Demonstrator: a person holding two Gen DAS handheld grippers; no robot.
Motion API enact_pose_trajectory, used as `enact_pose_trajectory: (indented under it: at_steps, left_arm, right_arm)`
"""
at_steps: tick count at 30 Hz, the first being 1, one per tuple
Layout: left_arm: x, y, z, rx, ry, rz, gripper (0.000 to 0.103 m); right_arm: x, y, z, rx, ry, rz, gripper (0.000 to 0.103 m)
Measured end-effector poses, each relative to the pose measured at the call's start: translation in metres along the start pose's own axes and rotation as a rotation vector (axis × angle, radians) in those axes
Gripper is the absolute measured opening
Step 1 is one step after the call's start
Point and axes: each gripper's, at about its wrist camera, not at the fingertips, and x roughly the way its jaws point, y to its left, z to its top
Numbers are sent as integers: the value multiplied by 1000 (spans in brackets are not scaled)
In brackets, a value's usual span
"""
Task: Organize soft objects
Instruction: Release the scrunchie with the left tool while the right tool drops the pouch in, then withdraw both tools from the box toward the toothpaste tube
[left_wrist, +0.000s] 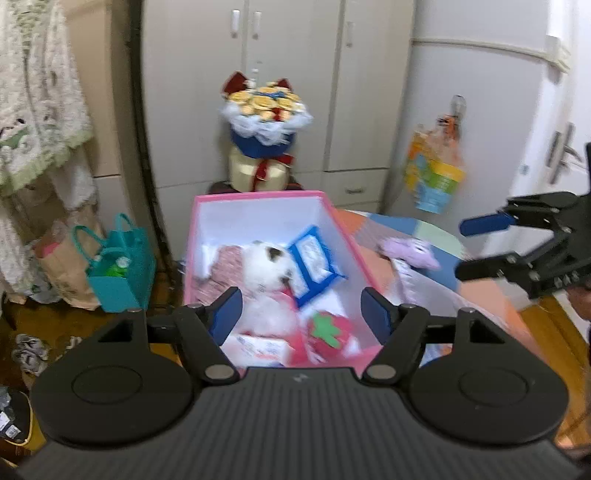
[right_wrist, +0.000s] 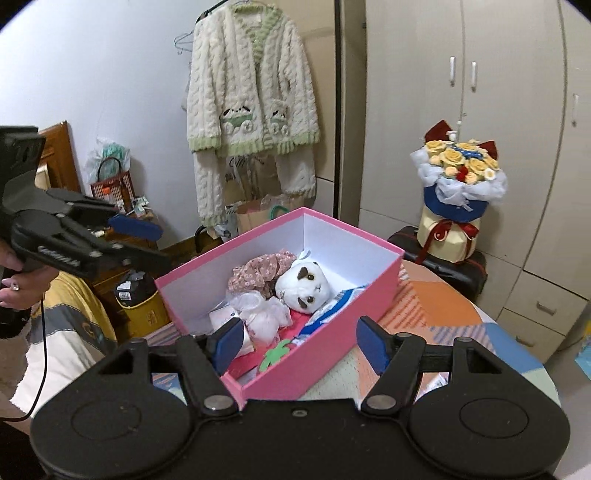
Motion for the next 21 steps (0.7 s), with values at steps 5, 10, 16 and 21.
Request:
enact_pose_trajectory:
  at_steps: [5, 10, 16, 21]
  left_arm:
    - [-20, -29, -8, 60, 6, -47, 73]
    - [-32, -61, -18, 120, 23, -100, 73]
    - [-38, -102, -33, 202, 47, -133, 73]
    - [-22, -130, -43, 243, 112, -191, 73]
  right_arm:
    - [-35, -10, -15, 45, -21, -20, 74]
    - [-63, -19, -34, 72, -37, -53, 75]
    - [-87, -27, -65, 96, -45, -80, 82]
    - [-96, -34, -87, 114, -47, -86, 83]
